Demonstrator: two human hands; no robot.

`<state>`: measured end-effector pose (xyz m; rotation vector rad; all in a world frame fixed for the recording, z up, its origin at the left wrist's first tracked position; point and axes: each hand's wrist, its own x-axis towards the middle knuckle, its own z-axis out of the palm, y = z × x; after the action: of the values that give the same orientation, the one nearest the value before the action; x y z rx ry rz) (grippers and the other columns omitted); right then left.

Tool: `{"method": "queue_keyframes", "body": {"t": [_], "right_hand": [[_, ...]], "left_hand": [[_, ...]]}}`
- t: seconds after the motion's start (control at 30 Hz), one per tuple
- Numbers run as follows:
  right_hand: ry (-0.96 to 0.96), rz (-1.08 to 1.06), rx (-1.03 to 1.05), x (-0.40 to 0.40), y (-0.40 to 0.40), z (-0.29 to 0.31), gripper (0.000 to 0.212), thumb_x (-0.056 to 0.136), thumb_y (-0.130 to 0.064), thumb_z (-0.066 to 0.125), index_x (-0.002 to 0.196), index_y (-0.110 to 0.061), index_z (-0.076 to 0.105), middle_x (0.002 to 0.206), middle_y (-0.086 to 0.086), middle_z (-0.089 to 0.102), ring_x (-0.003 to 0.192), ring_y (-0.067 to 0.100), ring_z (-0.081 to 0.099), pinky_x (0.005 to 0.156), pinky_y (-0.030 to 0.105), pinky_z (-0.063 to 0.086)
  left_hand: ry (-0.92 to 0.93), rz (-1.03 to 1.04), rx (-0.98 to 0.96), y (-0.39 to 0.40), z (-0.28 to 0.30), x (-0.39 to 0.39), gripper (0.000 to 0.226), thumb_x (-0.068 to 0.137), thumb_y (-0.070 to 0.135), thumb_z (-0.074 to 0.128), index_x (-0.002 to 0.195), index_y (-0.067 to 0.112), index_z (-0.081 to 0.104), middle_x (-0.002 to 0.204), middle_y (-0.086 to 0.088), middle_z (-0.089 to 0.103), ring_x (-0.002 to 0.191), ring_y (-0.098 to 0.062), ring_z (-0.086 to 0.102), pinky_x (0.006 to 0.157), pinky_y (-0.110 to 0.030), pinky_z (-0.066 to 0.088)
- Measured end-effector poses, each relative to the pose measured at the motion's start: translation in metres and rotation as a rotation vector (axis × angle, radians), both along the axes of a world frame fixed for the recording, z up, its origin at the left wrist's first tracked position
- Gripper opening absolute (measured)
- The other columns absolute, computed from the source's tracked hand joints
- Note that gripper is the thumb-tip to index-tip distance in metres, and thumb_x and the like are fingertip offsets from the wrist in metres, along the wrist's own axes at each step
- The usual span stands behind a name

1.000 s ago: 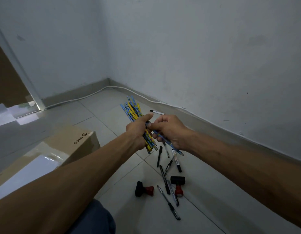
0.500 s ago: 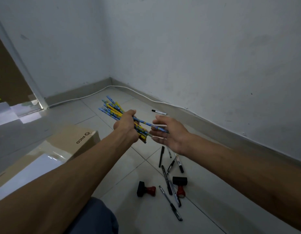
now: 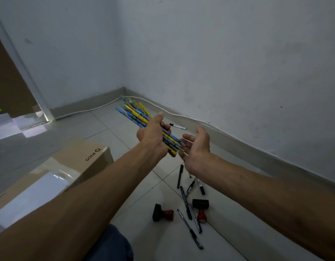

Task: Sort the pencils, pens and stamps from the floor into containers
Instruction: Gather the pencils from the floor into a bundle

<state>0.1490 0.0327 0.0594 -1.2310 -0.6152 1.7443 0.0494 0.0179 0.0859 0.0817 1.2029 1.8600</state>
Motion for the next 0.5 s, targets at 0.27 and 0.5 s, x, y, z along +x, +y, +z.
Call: {"method": "queue_keyframes", "body": {"t": [0.27,0.5], "right_hand": [[0.246,0.001,0.028,-0.017,-0.006,0.027,0.052,0.097,-0.058,0.052,0.08,-0.009,0.059,0.073,0.009,0.06,0.068,0.027,0.064,0.064,0.031,0.053],[0.302,0.041,0.015,-0.026,-0.021,0.007,0.052,0.1,-0.054,0.049,0.105,-0.007,0.069,0.111,0.016,0.075,0.102,0.032,0.073,0.097,0.043,0.054]], "left_hand": [[-0.002,-0.097,0.071,-0.012,0.004,0.037,0.026,0.083,0.007,0.081,0.093,0.002,0.058,0.06,-0.01,0.061,0.046,-0.019,0.058,0.053,-0.031,0.057],[-0.016,-0.183,0.095,-0.015,0.008,0.017,0.028,0.088,0.017,0.078,0.073,0.009,0.056,0.055,-0.005,0.059,0.046,-0.017,0.058,0.052,-0.029,0.053]]}}
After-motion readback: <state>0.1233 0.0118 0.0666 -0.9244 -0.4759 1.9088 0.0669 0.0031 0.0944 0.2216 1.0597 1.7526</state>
